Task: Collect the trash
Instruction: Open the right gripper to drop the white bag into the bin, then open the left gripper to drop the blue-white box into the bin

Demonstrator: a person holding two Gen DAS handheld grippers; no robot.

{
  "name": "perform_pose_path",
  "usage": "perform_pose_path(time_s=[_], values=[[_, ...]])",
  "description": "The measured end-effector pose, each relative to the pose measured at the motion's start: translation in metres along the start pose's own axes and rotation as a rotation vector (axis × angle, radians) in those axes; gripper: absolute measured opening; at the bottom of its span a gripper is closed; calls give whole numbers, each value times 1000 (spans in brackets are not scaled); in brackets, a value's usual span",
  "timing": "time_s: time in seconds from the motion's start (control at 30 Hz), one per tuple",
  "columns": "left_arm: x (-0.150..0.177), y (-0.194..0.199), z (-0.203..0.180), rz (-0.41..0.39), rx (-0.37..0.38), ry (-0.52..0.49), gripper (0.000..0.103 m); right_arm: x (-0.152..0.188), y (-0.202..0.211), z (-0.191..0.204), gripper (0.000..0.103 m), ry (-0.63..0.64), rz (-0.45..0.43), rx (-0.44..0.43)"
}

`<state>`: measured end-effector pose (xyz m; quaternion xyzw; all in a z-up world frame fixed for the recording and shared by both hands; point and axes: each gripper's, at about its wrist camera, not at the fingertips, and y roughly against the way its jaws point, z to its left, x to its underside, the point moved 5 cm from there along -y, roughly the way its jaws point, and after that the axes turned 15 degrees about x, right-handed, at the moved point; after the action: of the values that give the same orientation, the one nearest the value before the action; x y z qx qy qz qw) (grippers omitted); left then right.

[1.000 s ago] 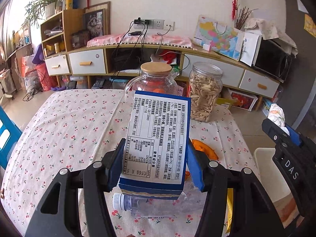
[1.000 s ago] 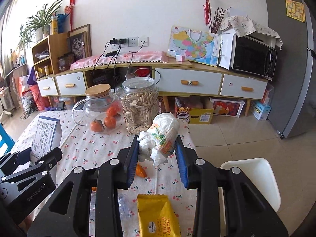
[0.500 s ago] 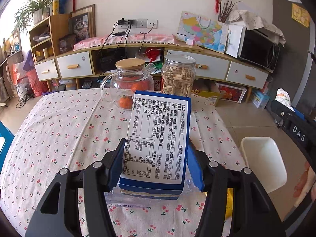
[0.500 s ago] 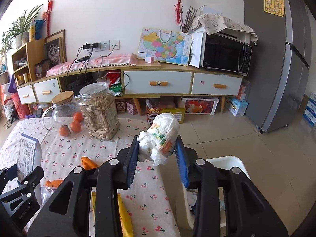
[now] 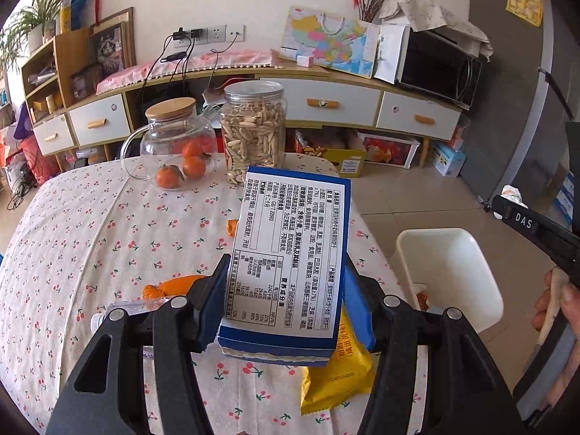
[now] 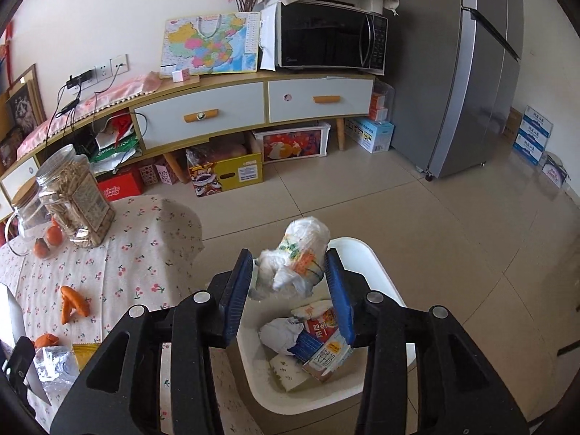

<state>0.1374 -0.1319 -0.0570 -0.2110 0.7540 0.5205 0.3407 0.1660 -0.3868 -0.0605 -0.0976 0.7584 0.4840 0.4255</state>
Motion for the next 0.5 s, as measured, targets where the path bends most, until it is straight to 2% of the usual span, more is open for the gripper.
perform_pose_path(time_s=[0.1, 0.17, 0.23, 0.3, 0.4, 0.43, 0.5], values=[[-5, -8, -24, 7, 30, -28, 57, -1, -10, -19, 61, -42, 47, -6], [-10, -15, -40, 13, 56, -42, 57, -3, -9, -34, 67, -88, 45, -5], [-15, -22, -57, 18, 79, -56, 57, -7, -7, -48, 79, -118, 37, 3], [-20, -30, -76, 27, 100, -72, 57, -11, -2, -65, 86, -167, 16, 27], [-23, -44, -102, 47, 125, -104, 57, -18, 5, -91, 89, -221, -22, 72], [-24, -48, -110, 54, 135, -109, 57, -21, 9, -100, 95, -241, -39, 92], [-25, -59, -126, 72, 158, -110, 57, -26, 13, -120, 96, -283, -72, 132]])
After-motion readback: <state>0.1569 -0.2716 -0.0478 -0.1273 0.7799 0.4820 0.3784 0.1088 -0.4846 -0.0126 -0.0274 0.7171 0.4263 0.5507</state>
